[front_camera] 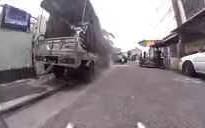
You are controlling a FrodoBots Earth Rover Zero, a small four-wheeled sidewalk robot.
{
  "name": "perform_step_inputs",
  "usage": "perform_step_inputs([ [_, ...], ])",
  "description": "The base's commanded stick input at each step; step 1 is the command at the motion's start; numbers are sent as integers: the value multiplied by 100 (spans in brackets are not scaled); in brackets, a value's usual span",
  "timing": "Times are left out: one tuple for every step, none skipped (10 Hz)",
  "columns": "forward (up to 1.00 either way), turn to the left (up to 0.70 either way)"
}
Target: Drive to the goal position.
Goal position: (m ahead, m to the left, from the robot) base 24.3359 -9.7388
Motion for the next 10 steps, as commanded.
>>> perform_step_inputs([
  [70, 0],
  [70, 0],
  [70, -14],
  [70, -14],
  [70, -14],
  [70, -13],
  [70, -10],
  [70, -7],
  [70, -2],
  [70, -2],
])
